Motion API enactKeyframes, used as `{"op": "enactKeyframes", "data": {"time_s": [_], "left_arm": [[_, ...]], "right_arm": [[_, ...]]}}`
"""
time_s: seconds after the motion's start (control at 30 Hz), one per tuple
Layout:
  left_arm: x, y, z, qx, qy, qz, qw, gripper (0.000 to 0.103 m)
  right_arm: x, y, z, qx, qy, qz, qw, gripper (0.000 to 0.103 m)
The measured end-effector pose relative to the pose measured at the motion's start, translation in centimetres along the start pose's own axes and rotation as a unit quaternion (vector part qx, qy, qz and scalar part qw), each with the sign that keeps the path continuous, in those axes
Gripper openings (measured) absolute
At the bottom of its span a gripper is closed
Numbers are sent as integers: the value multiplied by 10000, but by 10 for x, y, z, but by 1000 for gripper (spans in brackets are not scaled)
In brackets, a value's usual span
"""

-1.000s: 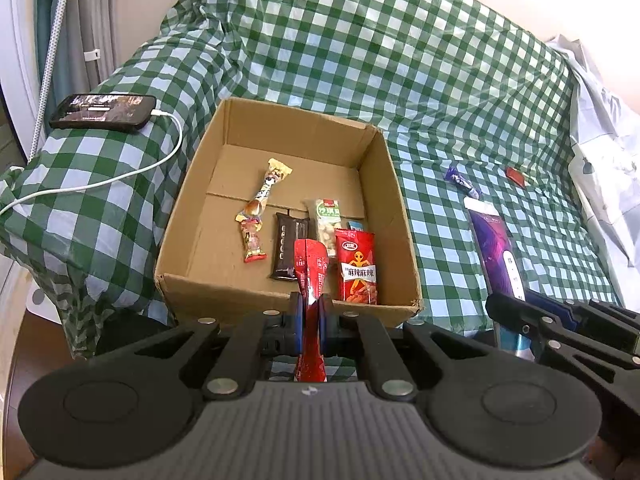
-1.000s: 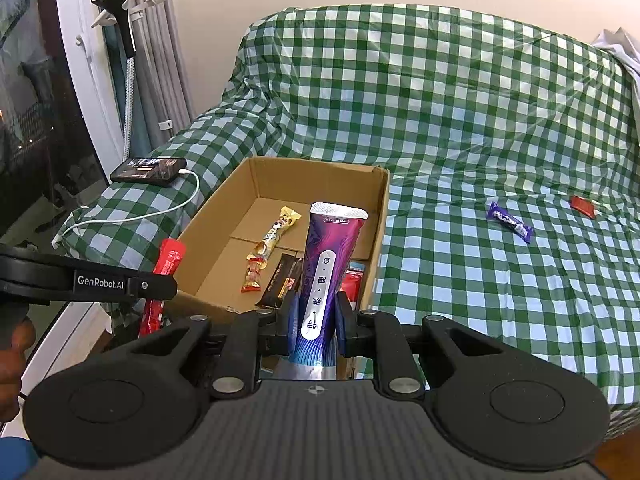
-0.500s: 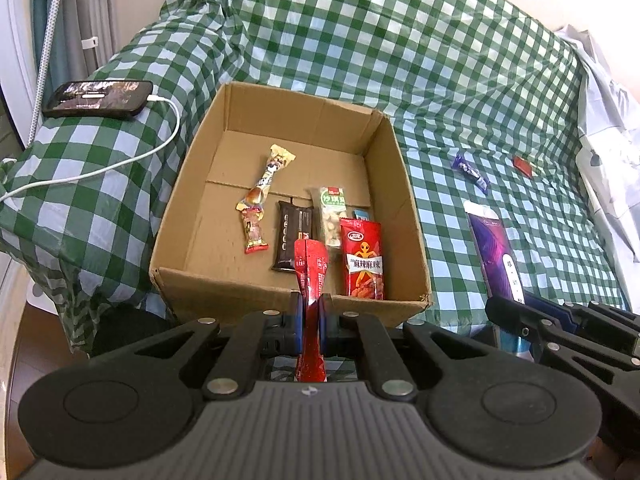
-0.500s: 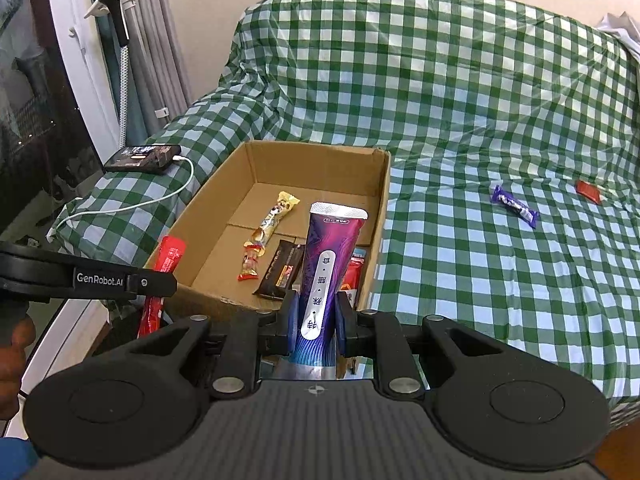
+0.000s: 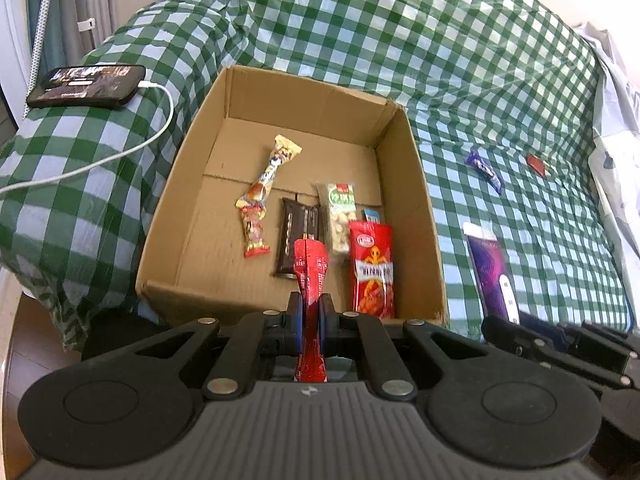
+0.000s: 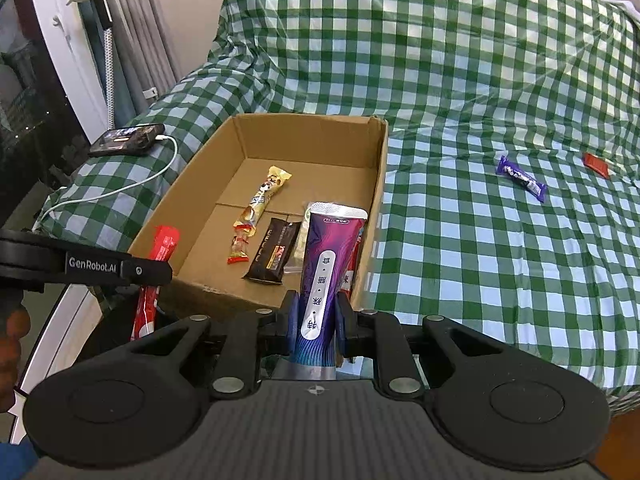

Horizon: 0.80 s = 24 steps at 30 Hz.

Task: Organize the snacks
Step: 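Carry the red stick and purple tube over the box, then open both tools to drop the red stick and purple tube into the box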

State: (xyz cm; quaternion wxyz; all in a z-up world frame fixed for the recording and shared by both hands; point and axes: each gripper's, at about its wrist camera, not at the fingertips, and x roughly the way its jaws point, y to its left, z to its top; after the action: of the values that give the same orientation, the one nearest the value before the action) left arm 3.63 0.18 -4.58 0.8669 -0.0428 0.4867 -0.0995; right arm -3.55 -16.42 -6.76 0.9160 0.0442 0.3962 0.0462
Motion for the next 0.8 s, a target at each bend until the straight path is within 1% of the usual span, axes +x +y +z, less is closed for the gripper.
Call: {"op": "enactKeyframes", "data": {"time_s": [0.17,0.4,0.63,0.8], "left_arm": [[11,3,27,-95,-86,10,9999,7],[31,9,63,-142,-191,74,9997,7],[60,17,92,-193,-90,103,9997,8],[83,20,107,-149,-17,231,9996,8]], "right_arm": [[15,-3,19,110,-4,59,9999,20],[38,-5,51,85,-106,141,9998,20],[67,-3,73,8,-87,226,9997,20],[87,-2,83,-1,-10,298,9996,20]]}}
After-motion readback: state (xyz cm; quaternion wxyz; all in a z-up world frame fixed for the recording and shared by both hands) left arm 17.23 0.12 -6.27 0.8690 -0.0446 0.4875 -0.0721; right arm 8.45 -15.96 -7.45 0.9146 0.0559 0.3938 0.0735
